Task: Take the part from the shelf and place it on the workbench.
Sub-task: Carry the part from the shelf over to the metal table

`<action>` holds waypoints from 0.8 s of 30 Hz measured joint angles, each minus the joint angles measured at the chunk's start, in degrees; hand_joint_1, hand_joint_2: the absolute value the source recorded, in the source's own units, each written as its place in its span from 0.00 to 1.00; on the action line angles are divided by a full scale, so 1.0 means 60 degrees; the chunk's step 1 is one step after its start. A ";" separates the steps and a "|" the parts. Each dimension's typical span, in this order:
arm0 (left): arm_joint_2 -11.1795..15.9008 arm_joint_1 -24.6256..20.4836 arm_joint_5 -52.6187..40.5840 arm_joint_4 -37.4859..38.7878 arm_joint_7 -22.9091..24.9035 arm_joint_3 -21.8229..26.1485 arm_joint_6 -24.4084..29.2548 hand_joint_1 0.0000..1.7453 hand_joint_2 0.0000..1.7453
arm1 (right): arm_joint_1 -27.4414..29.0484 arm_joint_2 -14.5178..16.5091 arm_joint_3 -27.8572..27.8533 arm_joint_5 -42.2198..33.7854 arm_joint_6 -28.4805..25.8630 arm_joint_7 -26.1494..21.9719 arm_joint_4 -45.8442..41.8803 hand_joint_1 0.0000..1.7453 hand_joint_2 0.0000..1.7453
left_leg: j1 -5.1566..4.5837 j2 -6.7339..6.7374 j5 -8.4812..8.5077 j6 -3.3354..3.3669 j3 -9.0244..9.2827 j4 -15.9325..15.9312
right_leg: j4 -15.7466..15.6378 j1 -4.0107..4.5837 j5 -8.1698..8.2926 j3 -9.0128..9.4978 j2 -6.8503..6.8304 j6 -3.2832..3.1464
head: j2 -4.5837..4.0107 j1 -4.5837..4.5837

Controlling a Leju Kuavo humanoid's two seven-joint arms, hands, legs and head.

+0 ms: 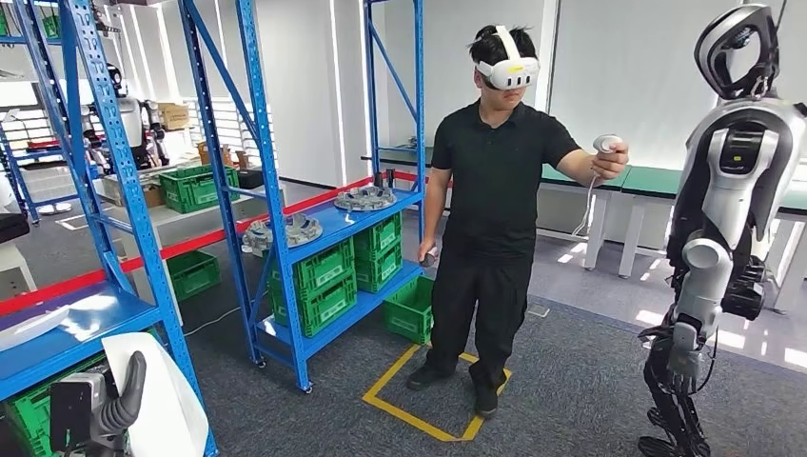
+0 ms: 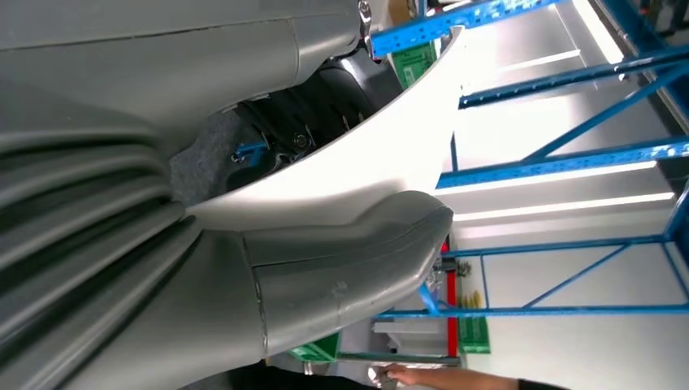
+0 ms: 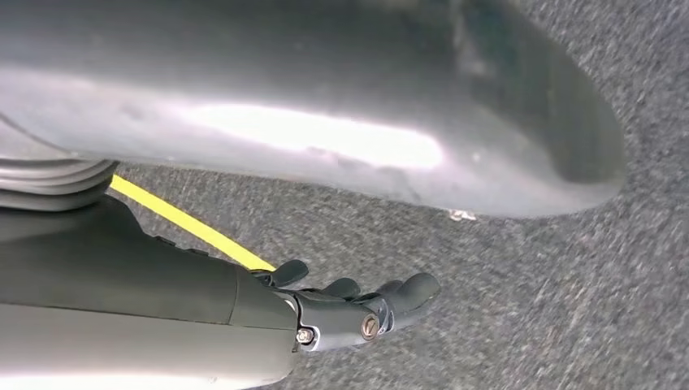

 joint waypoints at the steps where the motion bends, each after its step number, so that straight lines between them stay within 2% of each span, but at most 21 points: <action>1: -0.0022 -0.0017 -0.0015 0.0008 0.0000 0.0000 -0.0011 1.00 1.00 | 0.0003 -0.0002 0.0000 -0.0008 0.0001 0.0007 0.0000 0.00 0.00 | -0.0020 -0.0010 0.0005 0.0024 0.0012 -0.0030 | -0.0029 -0.0027 0.0051 -0.0046 0.0116 0.0089 | 0.0000 -0.0003; 2: -0.0068 -0.0040 -0.0027 0.0018 -0.0001 0.0000 -0.0020 1.00 1.00 | 0.0010 -0.0007 0.0000 -0.0021 0.0002 0.0011 0.0000 0.00 0.00 | -0.0011 0.0107 0.0047 0.0075 0.0014 -0.0059 | -0.0065 -0.0053 0.0100 -0.0080 0.0222 0.0167 | 0.0001 -0.0006; 3: -0.0130 -0.0073 -0.0036 0.0033 0.0000 0.0000 -0.0041 1.00 1.00 | 0.0025 -0.0014 0.0000 -0.0047 0.0003 0.0002 0.0001 0.00 0.00 | -0.0001 0.0226 0.0089 0.0139 0.0022 -0.0108 | -0.0054 -0.0035 0.0104 -0.0113 0.0142 0.0226 | 0.0001 -0.0002; 4: -0.0205 -0.0120 -0.0042 0.0047 0.0001 0.0000 -0.0069 1.00 1.00 | 0.0034 -0.0021 0.0000 -0.0074 0.0003 -0.0008 0.0001 0.00 0.00 | 0.0018 0.0351 0.0132 0.0217 0.0034 -0.0160 | 0.0072 -0.0008 0.0019 -0.0193 -0.0080 0.0272 | 0.0001 0.0011; 6: -0.0328 -0.0218 -0.0049 0.0081 0.0002 0.0000 -0.0137 1.00 1.00 | 0.0015 -0.0032 -0.0001 -0.0139 0.0003 -0.0032 0.0001 0.00 0.00 | 0.0020 0.0615 0.0180 0.0311 0.0042 -0.0216 | 0.0928 0.0037 -0.0469 -0.0612 -0.0746 0.0318 | 0.0001 0.0044; 7: -0.0372 -0.0249 -0.0052 0.0103 -0.0001 0.0000 -0.0156 1.00 1.00 | -0.0003 -0.0033 -0.0002 -0.0161 0.0005 -0.0040 0.0001 0.00 0.00 | 0.0007 0.0757 0.0177 0.0339 0.0034 -0.0212 | 0.1563 0.0032 -0.0778 -0.0912 -0.0949 0.0338 | 0.0001 0.0057; 8: -0.0406 -0.0264 -0.0057 0.0130 0.0000 0.0000 -0.0166 1.00 1.00 | -0.0012 -0.0033 -0.0005 -0.0180 0.0005 -0.0047 0.0001 0.00 0.00 | -0.0006 0.0908 0.0171 0.0346 0.0028 -0.0201 | 0.2135 0.0023 -0.1004 -0.1173 -0.1035 0.0359 | 0.0001 0.0062; 9: -0.0447 -0.0271 -0.0062 0.0159 0.0001 -0.0001 -0.0177 1.00 1.00 | -0.0006 -0.0035 -0.0012 -0.0196 0.0004 -0.0056 0.0001 0.00 0.00 | -0.0014 0.1052 0.0162 0.0349 0.0025 -0.0190 | 0.2439 0.0018 -0.1072 -0.1297 -0.1067 0.0374 | 0.0001 0.0063; 10: -0.0491 -0.0283 -0.0066 0.0189 0.0002 -0.0002 -0.0193 1.00 1.00 | 0.0010 -0.0040 -0.0027 -0.0212 -0.0003 -0.0063 0.0001 0.00 0.00 | -0.0017 0.1193 0.0148 0.0346 0.0023 -0.0175 | 0.2404 0.0017 -0.0982 -0.1242 -0.1094 0.0381 | 0.0001 0.0066; 11: -0.0545 -0.0305 -0.0067 0.0217 0.0002 -0.0004 -0.0215 1.00 1.00 | 0.0027 -0.0046 -0.0054 -0.0234 -0.0017 -0.0073 0.0001 0.00 0.00 | -0.0018 0.1323 0.0130 0.0331 0.0022 -0.0154 | 0.1974 0.0018 -0.0746 -0.0977 -0.1154 0.0375 | 0.0001 0.0068; 13: -0.0627 -0.0387 -0.0066 0.0250 0.0000 -0.0006 -0.0246 1.00 1.00 | 0.0032 -0.0059 -0.0116 -0.0273 -0.0073 -0.0100 0.0000 0.00 0.00 | -0.0044 0.1555 0.0063 0.0258 0.0017 -0.0086 | 0.0684 0.0054 -0.0282 -0.0226 -0.1519 0.0299 | 0.0001 0.0073; 14: -0.0644 -0.0434 -0.0049 0.0258 -0.0002 -0.0007 -0.0252 1.00 1.00 | 0.0025 -0.0060 -0.0136 -0.0281 -0.0106 -0.0121 -0.0001 0.00 0.00 | -0.0068 0.1657 0.0025 0.0206 0.0015 -0.0056 | 0.0232 0.0076 -0.0157 0.0024 -0.1664 0.0239 | 0.0001 0.0071; 15: -0.0643 -0.0476 -0.0026 0.0262 -0.0002 -0.0007 -0.0266 1.00 1.00 | 0.0021 -0.0059 -0.0145 -0.0272 -0.0137 -0.0146 -0.0001 0.00 0.00 | -0.0091 0.1760 -0.0005 0.0148 0.0028 -0.0043 | 0.0022 0.0103 -0.0128 0.0124 -0.1741 0.0177 | 0.0001 0.0069; 17: -0.0624 -0.0519 0.0057 0.0266 0.0000 -0.0007 -0.0328 1.00 1.00 | 0.0031 -0.0056 -0.0147 -0.0227 -0.0178 -0.0185 -0.0001 0.00 0.00 | -0.0108 0.1959 -0.0035 0.0039 0.0091 -0.0074 | -0.0006 0.0115 -0.0112 0.0084 -0.1557 0.0061 | 0.0001 0.0063; 18: -0.0606 -0.0524 0.0103 0.0262 0.0001 -0.0007 -0.0379 1.00 1.00 | 0.0042 -0.0055 -0.0148 -0.0203 -0.0192 -0.0192 -0.0001 0.00 0.00 | -0.0090 0.1930 -0.0072 -0.0019 0.0110 -0.0067 | -0.0035 0.0097 -0.0091 0.0080 -0.1454 0.0008 | 0.0001 0.0061; 20: -0.0527 -0.0521 0.0184 0.0257 -0.0001 -0.0007 -0.0497 1.00 1.00 | 0.0027 -0.0055 -0.0149 -0.0181 -0.0219 -0.0178 -0.0003 0.00 0.00 | -0.0048 0.1490 -0.0383 -0.0108 -0.0046 0.0322 | -0.0094 0.0045 -0.0042 0.0087 -0.1261 -0.0096 | 0.0001 0.0048; 21: -0.0468 -0.0519 0.0203 0.0268 -0.0002 -0.0007 -0.0542 1.00 1.00 | 0.0007 -0.0051 -0.0150 -0.0184 -0.0234 -0.0156 -0.0003 0.00 0.00 | -0.0027 0.1173 -0.0668 -0.0135 -0.0270 0.0813 | -0.0106 0.0031 -0.0029 0.0088 -0.1157 -0.0129 | 0.0001 0.0039; 22: -0.0415 -0.0518 0.0211 0.0294 -0.0001 -0.0007 -0.0574 1.00 1.00 | -0.0015 -0.0044 -0.0151 -0.0188 -0.0249 -0.0131 -0.0002 0.00 0.00 | -0.0023 0.0951 -0.0977 -0.0144 -0.0570 0.1457 | -0.0106 0.0034 -0.0024 0.0084 -0.1043 -0.0151 | 0.0001 0.0030; 23: -0.0377 -0.0517 0.0212 0.0330 0.0001 -0.0007 -0.0586 1.00 1.00 | -0.0028 -0.0036 -0.0153 -0.0200 -0.0263 -0.0106 -0.0001 0.00 0.00 | -0.0024 0.0843 -0.1206 -0.0149 -0.0874 0.2074 | -0.0103 0.0041 -0.0023 0.0080 -0.0921 -0.0161 | 0.0001 0.0025; 24: -0.0357 -0.0518 0.0212 0.0371 0.0002 -0.0007 -0.0582 1.00 1.00 | -0.0030 -0.0029 -0.0156 -0.0211 -0.0275 -0.0089 0.0000 0.00 0.00 | -0.0026 0.0796 -0.1275 -0.0145 -0.1094 0.2474 | -0.0096 0.0048 -0.0023 0.0080 -0.0797 -0.0166 | 0.0001 0.0021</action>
